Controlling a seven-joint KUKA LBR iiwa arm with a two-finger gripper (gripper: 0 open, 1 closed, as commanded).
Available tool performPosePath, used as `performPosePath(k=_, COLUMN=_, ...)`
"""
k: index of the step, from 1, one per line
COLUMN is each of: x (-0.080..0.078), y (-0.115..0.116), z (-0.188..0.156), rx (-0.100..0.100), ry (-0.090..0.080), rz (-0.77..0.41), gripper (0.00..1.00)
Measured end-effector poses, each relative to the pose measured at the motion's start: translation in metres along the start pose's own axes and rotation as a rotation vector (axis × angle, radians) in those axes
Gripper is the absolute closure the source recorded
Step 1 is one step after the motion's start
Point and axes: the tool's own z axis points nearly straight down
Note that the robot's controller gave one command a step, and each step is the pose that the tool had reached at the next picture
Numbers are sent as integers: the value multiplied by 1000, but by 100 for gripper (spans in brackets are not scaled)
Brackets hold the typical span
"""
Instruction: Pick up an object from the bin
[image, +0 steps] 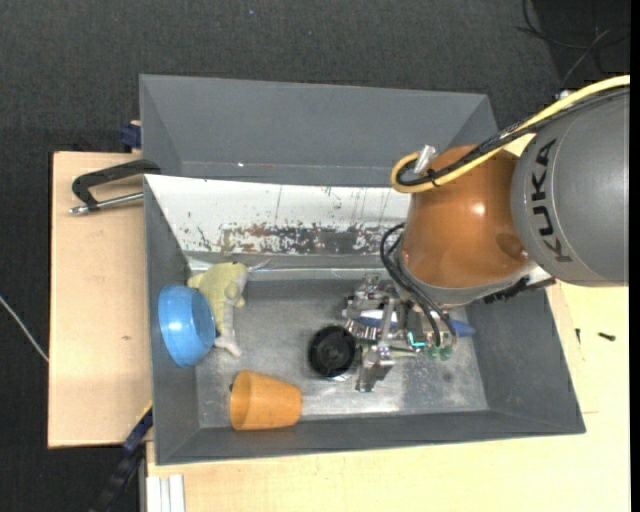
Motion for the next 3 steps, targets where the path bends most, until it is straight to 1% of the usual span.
performPosePath(k=1, x=-24, y=15, z=101, rx=-2, ry=-3, rz=13, gripper=0)
performPosePath(k=2, x=-25, y=14, z=97, rx=-2, ry=-9, rz=15, gripper=100)
performPosePath(k=3, x=-56, y=-82, z=-40, rx=5, ry=-23, rz=-98, gripper=100)
